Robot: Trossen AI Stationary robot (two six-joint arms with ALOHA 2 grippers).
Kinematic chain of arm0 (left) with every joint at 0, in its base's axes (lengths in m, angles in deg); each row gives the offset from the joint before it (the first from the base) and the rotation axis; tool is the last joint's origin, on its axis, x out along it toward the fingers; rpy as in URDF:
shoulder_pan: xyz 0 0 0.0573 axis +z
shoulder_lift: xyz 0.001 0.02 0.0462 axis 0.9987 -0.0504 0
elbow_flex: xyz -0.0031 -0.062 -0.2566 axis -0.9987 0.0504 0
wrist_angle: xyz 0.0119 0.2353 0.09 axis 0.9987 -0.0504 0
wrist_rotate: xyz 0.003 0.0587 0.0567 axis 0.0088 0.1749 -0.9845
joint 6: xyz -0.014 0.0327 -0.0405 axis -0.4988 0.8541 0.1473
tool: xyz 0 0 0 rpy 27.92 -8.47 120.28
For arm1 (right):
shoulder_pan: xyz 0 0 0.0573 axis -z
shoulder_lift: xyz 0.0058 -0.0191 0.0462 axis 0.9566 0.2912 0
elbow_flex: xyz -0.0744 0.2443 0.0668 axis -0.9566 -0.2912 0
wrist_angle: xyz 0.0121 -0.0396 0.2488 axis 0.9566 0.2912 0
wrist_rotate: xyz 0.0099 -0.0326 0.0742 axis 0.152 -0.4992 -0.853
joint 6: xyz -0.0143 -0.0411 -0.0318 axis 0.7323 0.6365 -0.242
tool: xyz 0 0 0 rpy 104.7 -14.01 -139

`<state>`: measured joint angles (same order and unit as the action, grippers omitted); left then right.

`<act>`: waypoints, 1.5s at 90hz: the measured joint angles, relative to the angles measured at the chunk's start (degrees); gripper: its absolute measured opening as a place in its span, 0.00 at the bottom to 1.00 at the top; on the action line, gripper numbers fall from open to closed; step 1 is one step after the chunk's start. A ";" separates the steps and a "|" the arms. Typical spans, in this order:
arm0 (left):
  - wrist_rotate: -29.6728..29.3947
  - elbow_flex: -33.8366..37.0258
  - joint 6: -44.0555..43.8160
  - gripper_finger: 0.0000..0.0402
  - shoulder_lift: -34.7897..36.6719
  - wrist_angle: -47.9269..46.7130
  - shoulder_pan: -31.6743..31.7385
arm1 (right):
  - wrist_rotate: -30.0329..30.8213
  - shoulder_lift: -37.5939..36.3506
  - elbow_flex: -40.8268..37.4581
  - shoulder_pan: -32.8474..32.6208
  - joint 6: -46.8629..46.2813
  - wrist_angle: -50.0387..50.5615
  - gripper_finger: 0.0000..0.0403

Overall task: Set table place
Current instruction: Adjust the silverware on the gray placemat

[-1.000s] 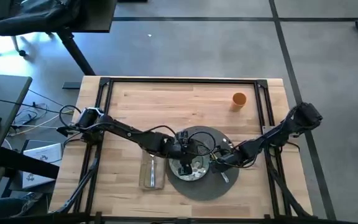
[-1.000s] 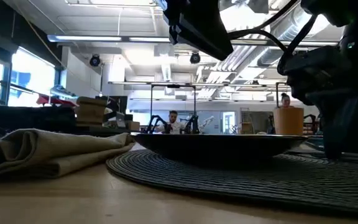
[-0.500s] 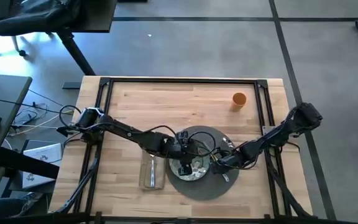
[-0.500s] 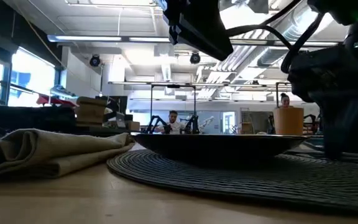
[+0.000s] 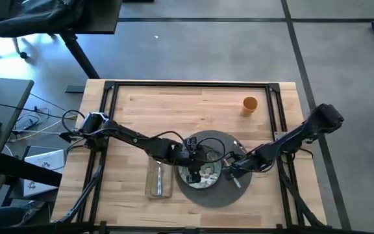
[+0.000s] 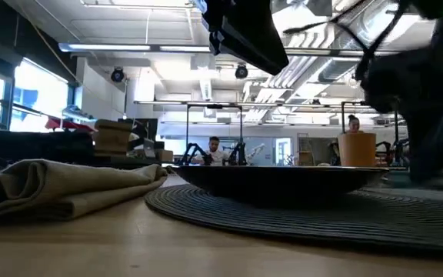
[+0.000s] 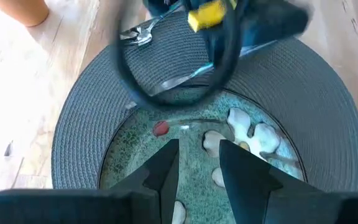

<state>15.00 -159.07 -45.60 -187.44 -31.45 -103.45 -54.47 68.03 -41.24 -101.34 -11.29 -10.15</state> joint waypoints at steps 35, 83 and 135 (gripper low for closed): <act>0.82 0.00 1.86 0.24 -0.02 0.79 0.09 | 2.03 -12.74 0.09 -1.52 2.77 8.26 0.00; 2.22 0.00 2.40 0.24 -0.04 1.48 -0.12 | 8.45 -5.42 0.13 -2.60 8.43 6.33 0.09; 2.21 10.36 -4.71 0.24 -0.14 3.77 -0.91 | 9.73 4.81 0.24 -2.58 25.09 -6.48 0.05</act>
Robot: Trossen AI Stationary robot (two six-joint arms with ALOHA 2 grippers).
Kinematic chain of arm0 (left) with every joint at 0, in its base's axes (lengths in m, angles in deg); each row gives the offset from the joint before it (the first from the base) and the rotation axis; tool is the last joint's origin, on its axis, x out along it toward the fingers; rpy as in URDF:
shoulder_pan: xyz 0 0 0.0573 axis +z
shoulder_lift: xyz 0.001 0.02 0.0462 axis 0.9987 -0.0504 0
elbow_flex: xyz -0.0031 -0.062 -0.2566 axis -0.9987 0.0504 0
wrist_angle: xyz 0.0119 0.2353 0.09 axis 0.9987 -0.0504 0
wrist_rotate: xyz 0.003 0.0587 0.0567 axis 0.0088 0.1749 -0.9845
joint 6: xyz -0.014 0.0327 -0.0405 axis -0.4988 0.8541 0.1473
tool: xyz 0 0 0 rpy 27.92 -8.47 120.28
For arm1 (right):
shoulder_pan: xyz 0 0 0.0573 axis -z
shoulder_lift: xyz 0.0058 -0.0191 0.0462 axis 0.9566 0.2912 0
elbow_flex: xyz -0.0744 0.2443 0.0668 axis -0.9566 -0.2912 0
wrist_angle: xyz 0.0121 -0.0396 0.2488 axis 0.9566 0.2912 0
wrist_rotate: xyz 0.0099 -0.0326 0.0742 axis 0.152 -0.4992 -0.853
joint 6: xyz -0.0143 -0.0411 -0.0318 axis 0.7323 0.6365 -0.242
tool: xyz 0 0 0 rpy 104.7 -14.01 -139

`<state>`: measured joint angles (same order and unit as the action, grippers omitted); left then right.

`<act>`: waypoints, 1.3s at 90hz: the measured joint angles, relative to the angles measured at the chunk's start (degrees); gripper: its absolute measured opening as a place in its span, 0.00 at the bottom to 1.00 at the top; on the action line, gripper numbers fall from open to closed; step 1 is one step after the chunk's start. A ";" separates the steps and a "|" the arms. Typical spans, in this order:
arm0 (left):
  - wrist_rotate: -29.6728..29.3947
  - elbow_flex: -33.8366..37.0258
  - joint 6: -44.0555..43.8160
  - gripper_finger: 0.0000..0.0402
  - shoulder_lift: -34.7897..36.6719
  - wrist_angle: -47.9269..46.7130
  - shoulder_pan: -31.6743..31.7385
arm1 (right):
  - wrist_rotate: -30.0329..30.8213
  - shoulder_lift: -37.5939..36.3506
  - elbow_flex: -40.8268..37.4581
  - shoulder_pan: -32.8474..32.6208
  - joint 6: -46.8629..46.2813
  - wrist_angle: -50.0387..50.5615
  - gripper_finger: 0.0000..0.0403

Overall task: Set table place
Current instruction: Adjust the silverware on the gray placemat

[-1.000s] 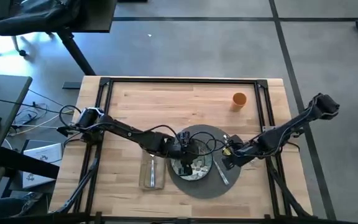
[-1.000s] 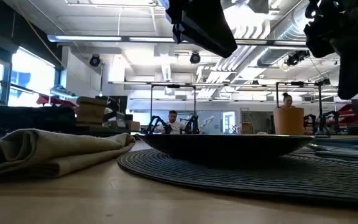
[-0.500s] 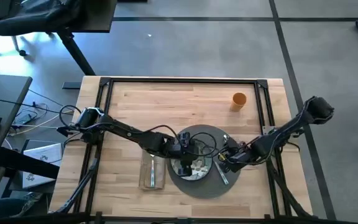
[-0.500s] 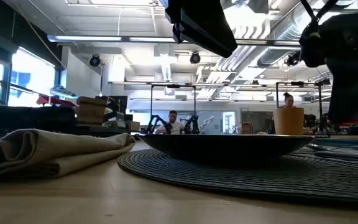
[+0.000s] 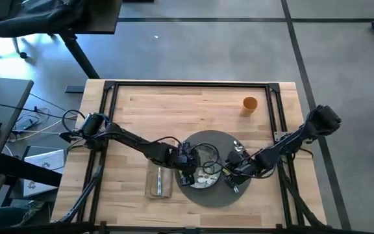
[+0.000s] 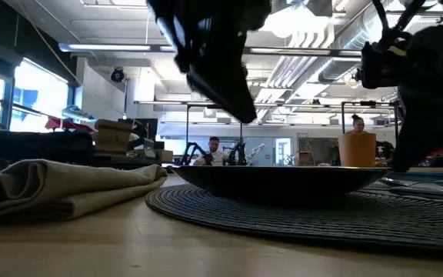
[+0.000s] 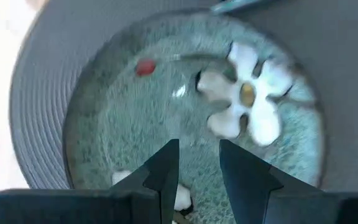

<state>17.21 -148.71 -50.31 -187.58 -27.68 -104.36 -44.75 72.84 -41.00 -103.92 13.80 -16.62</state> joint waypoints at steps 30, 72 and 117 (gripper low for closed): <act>-0.47 1.83 0.03 0.24 0.03 2.45 0.21 | -0.13 1.81 0.02 0.11 7.43 -4.58 0.00; -0.48 1.83 -0.49 0.24 0.03 2.64 0.71 | 2.38 4.13 0.02 0.66 2.99 -3.44 0.00; -0.48 1.85 -0.54 0.24 0.03 2.63 0.71 | 3.27 3.77 0.17 0.37 -8.84 7.27 0.00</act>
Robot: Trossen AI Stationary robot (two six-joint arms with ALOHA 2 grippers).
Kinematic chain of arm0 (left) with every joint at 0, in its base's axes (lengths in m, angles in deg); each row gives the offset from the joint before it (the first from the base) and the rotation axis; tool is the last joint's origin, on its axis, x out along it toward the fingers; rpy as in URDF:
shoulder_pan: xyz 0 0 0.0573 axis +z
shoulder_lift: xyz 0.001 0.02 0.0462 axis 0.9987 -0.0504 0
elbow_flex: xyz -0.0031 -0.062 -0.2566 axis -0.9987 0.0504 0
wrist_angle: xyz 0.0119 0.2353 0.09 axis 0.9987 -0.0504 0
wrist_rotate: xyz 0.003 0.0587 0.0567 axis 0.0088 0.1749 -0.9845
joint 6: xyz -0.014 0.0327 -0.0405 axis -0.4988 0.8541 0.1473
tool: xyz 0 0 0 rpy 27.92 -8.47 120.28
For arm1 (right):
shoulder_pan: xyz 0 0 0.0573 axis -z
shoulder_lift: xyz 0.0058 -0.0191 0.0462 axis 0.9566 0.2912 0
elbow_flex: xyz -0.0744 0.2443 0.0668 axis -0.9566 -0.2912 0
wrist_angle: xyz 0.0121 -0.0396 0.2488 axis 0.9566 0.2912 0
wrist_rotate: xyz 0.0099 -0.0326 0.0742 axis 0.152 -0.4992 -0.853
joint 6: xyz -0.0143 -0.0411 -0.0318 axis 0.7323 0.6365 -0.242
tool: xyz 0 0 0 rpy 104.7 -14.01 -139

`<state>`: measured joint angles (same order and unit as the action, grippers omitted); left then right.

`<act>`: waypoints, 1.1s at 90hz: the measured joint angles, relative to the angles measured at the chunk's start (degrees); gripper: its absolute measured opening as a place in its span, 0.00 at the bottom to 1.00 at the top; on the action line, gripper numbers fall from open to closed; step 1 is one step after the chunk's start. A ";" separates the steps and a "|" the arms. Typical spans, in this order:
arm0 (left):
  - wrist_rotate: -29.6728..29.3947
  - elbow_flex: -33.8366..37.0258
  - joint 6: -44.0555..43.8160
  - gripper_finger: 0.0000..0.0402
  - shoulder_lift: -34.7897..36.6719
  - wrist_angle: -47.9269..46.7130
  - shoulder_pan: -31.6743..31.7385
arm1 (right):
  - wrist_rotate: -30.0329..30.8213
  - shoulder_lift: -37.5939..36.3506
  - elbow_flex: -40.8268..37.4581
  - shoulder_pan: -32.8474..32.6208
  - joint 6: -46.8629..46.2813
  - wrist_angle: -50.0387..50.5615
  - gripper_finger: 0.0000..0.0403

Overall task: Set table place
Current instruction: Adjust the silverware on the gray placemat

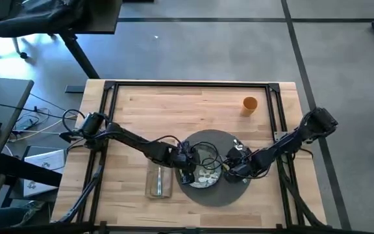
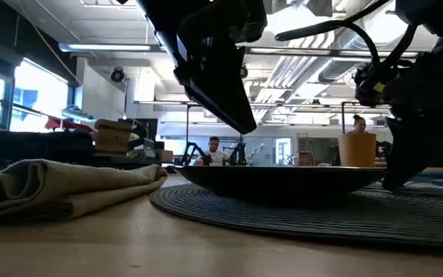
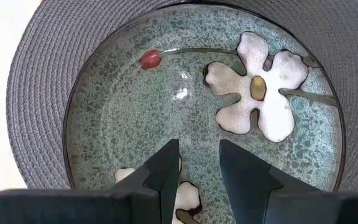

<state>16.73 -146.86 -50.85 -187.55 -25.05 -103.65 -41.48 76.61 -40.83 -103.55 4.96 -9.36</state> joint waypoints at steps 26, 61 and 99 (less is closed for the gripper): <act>0.02 -0.01 0.00 0.24 0.00 -0.04 0.00 | -5.83 -1.48 -0.06 -1.67 -3.93 2.02 0.00; 0.00 -0.01 0.02 0.24 0.04 0.38 0.00 | -2.56 -7.05 -0.35 -0.26 1.58 2.60 0.00; 0.02 -0.01 0.02 0.24 0.07 1.03 0.00 | 1.62 -1.46 -0.24 2.06 4.76 -0.94 0.00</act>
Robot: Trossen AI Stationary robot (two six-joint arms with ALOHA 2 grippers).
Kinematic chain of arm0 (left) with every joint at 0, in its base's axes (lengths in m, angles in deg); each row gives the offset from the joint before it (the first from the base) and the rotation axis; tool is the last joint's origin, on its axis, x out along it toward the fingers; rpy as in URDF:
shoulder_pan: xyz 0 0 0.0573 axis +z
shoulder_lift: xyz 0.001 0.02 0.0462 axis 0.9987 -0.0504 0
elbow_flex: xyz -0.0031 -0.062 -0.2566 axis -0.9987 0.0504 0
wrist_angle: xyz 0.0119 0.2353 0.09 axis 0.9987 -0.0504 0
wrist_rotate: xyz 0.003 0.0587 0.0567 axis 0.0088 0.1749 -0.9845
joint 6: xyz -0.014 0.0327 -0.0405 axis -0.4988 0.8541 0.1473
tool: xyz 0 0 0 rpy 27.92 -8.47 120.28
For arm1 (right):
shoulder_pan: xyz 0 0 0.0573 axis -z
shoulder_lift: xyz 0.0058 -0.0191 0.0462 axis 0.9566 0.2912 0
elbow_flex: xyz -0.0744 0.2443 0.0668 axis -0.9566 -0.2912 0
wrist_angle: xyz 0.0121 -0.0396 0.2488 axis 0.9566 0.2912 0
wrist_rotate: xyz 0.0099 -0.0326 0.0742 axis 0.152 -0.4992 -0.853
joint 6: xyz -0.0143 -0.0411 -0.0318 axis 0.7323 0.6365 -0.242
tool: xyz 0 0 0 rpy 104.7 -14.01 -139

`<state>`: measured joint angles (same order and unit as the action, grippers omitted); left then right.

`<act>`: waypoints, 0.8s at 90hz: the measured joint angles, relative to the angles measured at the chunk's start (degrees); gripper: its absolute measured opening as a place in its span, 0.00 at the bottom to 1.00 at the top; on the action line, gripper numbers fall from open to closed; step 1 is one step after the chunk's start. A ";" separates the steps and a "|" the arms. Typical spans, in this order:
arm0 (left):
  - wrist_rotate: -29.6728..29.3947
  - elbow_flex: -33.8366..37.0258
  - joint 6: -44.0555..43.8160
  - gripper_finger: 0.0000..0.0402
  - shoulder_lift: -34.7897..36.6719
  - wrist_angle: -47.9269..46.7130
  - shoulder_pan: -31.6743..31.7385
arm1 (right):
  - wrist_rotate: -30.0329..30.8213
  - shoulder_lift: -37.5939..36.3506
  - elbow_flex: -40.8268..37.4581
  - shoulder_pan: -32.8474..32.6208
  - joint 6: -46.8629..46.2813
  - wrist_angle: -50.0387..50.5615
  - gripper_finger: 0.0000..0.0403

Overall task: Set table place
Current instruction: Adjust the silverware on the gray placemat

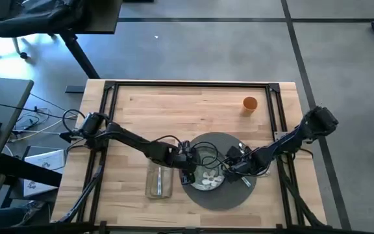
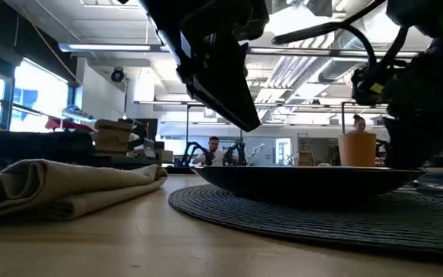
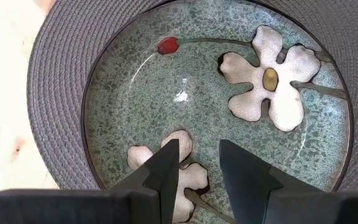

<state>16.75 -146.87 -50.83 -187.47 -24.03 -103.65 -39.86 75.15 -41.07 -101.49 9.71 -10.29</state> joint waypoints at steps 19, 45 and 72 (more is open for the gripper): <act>0.00 0.01 0.00 0.24 -0.01 -0.06 0.00 | -1.03 -0.11 0.09 0.55 -5.27 5.07 0.00; -0.01 -0.01 0.00 0.24 0.02 -0.07 0.00 | -1.41 -0.20 0.20 0.70 -14.52 11.72 0.00; 0.00 0.01 0.01 0.24 0.02 -0.07 0.00 | -3.23 -6.73 0.00 0.54 -14.00 12.85 0.00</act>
<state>16.75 -146.86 -50.82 -187.46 -24.09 -103.65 -43.09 68.42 -41.07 -100.95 -4.29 2.56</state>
